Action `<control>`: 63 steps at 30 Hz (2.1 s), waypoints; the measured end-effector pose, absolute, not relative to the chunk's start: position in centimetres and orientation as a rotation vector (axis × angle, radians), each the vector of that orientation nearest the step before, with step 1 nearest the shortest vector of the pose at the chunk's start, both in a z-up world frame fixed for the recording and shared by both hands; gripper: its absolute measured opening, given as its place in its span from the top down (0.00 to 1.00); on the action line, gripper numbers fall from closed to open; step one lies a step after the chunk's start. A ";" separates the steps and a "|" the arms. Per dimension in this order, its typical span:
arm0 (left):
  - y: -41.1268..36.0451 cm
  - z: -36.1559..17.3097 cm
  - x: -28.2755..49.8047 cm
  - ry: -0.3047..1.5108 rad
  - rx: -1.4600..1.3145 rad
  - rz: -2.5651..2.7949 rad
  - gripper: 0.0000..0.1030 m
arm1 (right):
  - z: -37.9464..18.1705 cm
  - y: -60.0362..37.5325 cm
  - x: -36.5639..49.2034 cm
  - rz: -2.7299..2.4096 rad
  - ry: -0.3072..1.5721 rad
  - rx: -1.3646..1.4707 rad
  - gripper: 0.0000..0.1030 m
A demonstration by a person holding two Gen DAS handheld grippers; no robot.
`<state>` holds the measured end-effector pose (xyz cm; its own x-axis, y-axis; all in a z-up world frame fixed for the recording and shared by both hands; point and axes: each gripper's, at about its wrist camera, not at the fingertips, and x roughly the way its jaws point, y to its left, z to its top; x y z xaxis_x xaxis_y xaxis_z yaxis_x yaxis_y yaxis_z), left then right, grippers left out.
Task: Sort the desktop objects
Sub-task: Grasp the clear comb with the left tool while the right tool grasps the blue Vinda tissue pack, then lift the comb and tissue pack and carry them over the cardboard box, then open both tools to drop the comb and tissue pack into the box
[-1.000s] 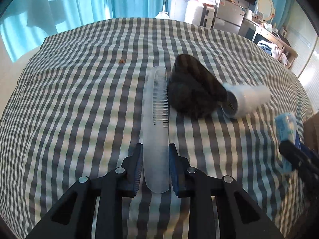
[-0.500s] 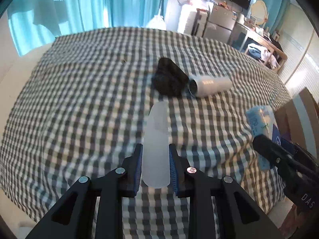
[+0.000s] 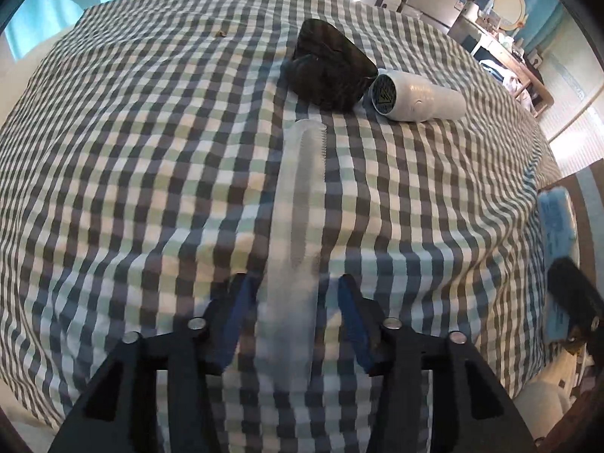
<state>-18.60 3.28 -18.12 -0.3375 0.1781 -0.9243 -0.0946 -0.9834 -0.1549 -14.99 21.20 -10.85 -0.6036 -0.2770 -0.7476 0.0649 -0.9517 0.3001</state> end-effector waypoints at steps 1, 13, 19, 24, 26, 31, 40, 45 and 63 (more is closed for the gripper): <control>3.5 -18.2 -18.7 -0.090 -1.695 2.448 0.48 | -11.1 21.2 -15.1 -2.623 -0.357 1.299 0.50; 2.5 -11.4 -16.1 -0.060 -1.511 2.580 0.75 | -9.0 20.4 -14.2 -2.638 -0.292 1.264 0.50; 2.5 -5.1 -13.6 -0.078 -1.366 2.616 0.75 | -4.7 20.1 -11.5 -2.708 -0.211 1.186 0.50; 4.0 -1.3 -11.4 -0.039 -1.255 2.625 0.75 | -1.5 20.7 -9.0 -2.757 -0.200 1.107 0.51; 4.9 0.1 -10.7 -0.016 -1.224 2.624 0.75 | -0.3 21.2 -7.8 -2.774 -0.207 1.077 0.51; 7.5 2.9 -8.5 0.046 -1.141 2.609 0.75 | 2.2 22.8 -5.4 -2.852 -0.192 1.016 0.51; 15.8 7.4 -6.9 0.141 -0.982 2.529 0.75 | 6.2 28.9 -1.7 -3.030 -0.233 0.921 0.51; 21.1 8.1 -6.5 0.164 -0.947 2.434 0.75 | 6.7 34.2 0.3 -3.121 -0.319 0.929 0.51; 39.5 1.6 -7.3 0.322 -1.002 2.173 0.75 | 1.7 50.4 -1.0 -3.273 -0.568 1.204 0.51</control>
<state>-7.26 39.49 1.59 -0.4461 0.5019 -0.7410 -0.6952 -0.7158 -0.0662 -1.03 50.41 1.73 -0.7008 0.2480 -0.6688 -0.4589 -0.8746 0.1566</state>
